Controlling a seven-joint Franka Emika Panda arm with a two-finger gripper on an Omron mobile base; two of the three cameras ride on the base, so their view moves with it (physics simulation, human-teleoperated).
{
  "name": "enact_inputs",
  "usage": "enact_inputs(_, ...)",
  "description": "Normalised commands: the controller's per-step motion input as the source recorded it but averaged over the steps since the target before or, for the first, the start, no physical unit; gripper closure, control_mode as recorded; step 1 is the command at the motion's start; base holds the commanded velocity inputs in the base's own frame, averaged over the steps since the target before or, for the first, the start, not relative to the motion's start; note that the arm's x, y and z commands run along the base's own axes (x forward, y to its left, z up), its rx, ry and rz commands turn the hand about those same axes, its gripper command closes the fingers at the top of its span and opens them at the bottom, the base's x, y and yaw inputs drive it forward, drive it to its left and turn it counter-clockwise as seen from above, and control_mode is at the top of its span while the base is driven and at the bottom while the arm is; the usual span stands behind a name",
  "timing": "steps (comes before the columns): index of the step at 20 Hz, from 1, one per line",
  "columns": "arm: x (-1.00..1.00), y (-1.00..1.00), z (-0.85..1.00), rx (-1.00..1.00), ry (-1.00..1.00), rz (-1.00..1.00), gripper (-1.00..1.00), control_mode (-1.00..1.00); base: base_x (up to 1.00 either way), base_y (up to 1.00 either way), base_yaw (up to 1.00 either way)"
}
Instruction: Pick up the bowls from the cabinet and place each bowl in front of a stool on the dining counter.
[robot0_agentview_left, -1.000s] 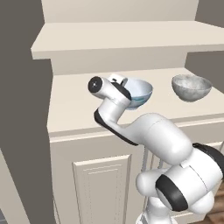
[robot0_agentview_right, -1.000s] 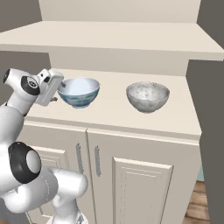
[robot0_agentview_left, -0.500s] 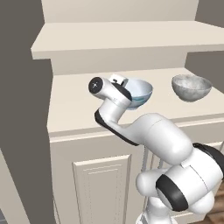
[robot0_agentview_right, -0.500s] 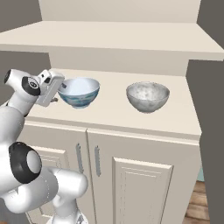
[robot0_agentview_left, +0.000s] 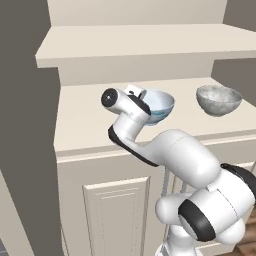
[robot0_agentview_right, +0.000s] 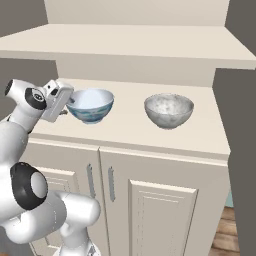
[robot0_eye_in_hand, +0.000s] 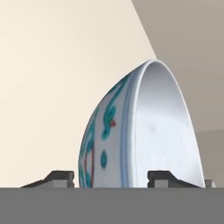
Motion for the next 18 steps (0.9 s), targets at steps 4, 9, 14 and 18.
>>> enact_inputs(4,0.00,0.00,0.00,0.00,0.00,0.00,1.00,-1.00,0.00,0.00,0.00)
enact_inputs(9,0.00,0.00,0.00,0.00,0.00,0.00,1.00,-1.00,0.00,0.00,0.00)
enact_inputs(14,-0.03,0.00,0.00,0.00,0.00,0.00,1.00,-1.00,0.00,0.00,0.00)
enact_inputs(18,-0.43,0.00,0.00,0.00,-0.02,0.00,1.00,-1.00,0.00,0.00,0.00)
